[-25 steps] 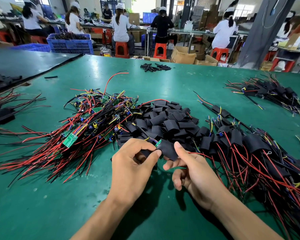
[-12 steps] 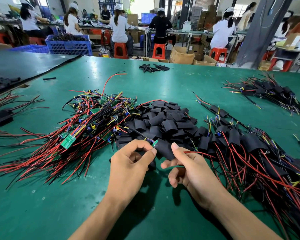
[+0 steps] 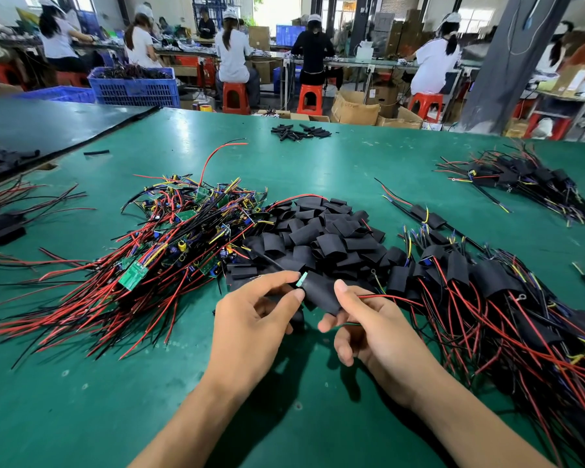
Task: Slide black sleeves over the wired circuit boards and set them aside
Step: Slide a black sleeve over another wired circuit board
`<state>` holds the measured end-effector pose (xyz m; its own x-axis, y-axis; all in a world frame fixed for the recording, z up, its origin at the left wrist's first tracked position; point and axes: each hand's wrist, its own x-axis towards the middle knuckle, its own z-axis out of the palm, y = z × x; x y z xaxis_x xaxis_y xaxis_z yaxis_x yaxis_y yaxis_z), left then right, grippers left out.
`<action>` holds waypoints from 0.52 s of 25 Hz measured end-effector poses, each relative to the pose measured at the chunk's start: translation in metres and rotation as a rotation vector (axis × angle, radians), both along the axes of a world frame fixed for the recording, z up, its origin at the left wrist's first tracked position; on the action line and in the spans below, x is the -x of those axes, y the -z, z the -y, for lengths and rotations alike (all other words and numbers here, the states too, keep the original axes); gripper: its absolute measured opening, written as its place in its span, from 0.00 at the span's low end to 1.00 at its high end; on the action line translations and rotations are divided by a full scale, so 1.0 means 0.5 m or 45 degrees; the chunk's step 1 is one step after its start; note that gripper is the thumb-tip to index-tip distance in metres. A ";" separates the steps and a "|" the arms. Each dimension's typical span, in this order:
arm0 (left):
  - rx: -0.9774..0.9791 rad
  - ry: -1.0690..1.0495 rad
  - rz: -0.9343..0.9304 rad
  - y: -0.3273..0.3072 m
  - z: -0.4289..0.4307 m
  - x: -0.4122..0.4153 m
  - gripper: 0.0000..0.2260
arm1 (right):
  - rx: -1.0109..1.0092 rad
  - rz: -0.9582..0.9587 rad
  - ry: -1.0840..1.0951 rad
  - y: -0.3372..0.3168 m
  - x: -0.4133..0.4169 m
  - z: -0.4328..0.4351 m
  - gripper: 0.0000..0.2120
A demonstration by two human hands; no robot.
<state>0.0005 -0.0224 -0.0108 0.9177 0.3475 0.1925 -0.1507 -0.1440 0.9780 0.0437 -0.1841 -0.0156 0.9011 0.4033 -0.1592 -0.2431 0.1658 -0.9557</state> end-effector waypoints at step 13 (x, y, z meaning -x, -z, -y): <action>0.007 -0.018 0.003 0.004 -0.008 -0.004 0.08 | 0.019 0.040 -0.021 0.014 -0.006 0.002 0.17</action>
